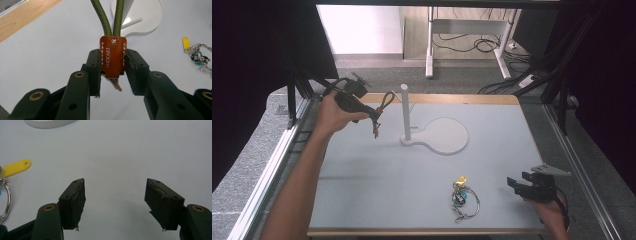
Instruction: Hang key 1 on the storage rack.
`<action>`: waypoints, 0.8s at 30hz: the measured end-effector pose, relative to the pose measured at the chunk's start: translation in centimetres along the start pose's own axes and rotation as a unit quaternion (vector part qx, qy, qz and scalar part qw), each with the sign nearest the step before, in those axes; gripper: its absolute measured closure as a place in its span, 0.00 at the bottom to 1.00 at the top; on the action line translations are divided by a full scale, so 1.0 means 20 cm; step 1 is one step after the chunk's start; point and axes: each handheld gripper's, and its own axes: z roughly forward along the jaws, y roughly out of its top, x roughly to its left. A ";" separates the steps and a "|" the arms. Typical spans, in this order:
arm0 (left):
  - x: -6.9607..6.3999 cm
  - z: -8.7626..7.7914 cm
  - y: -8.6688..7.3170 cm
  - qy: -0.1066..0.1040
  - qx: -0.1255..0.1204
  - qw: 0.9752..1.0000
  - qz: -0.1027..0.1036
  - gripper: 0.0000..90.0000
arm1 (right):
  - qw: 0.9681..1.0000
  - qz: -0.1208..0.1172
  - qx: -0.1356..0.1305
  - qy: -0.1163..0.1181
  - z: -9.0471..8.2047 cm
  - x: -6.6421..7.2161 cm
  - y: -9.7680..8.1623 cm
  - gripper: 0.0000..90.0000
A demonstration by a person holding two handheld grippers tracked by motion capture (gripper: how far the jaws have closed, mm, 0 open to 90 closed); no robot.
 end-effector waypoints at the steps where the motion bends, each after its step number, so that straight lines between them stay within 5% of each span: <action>1: 0.00 0.00 0.00 0.001 -0.001 1.000 -0.002 0.74 | 1.000 -0.001 0.001 0.000 0.00 0.00 0.00 0.37; 24: 0.03 0.00 0.08 -0.005 -0.008 1.000 -0.001 0.74 | 1.000 0.003 -0.003 -0.001 -0.01 0.00 0.00 0.37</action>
